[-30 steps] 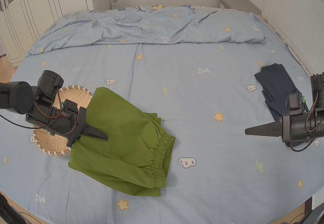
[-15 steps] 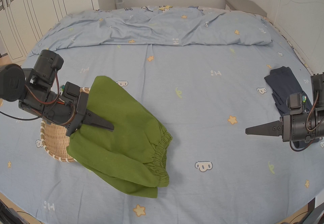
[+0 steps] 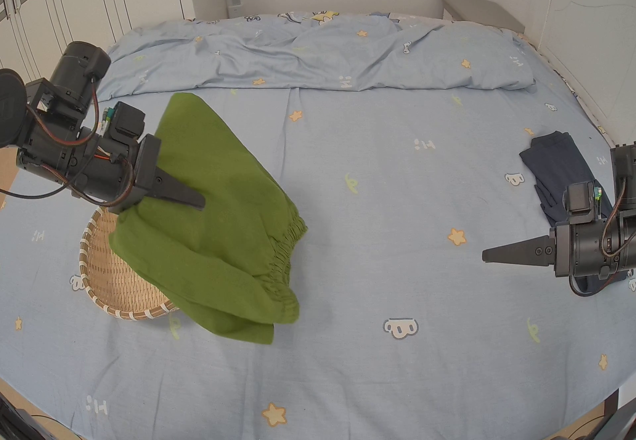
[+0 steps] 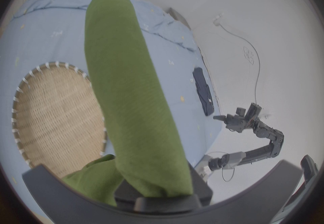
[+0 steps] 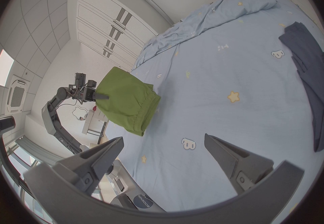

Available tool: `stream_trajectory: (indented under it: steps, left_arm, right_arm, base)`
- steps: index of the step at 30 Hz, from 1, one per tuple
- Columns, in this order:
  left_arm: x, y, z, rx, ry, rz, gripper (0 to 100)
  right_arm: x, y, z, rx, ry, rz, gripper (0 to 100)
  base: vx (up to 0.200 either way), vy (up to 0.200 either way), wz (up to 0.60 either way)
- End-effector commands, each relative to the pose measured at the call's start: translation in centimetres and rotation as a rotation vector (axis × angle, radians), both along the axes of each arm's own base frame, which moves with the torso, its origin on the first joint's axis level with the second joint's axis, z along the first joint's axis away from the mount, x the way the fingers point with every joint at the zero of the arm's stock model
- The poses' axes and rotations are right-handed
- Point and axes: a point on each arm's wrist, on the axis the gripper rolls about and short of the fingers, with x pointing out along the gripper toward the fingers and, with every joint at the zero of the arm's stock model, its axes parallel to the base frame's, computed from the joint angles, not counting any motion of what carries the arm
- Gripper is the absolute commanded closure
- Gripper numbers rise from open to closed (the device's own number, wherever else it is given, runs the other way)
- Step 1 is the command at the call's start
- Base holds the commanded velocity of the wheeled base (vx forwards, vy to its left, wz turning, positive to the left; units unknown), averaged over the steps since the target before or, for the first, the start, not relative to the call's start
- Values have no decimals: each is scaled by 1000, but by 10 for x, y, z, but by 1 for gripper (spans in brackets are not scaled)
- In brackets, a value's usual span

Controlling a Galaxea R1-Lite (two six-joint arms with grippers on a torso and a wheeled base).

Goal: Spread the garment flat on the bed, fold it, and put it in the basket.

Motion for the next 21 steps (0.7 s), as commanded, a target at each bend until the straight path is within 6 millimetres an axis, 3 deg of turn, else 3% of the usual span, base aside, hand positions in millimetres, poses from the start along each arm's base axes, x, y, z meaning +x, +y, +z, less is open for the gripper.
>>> stream_trajectory:
  steps: [1,4,11,16,18,20,21]
  left_arm:
    - [4,19,9,-9,-63,70,100]
    - [12,52,16,-28,-143,191,100]
    - [19,90,14,-103,-135,303,100]
    - [27,123,-15,-122,-36,388,100]
    - [28,130,-31,-126,17,405,100]
    - [28,130,-31,-126,17,405,100]
    - [27,139,-51,-126,85,437,100]
  right_arm:
    - [0,0,-1,0,-4,0,0]
    - [0,0,-1,1,-3,0,0]
    - [-1,0,1,3,-10,0,0]
    - [-6,-1,6,8,-34,2,0]
    - [-7,-1,6,10,-35,7,0]
    - [-7,-1,6,10,-35,7,0]
    - [-8,0,7,10,-35,10,0]
  base:
    - [0,0,0]
    - [0,0,0]
    - [0,0,0]
    - [0,0,0]
    - [0,0,0]
    - [0,0,0]
    - [0,0,0]
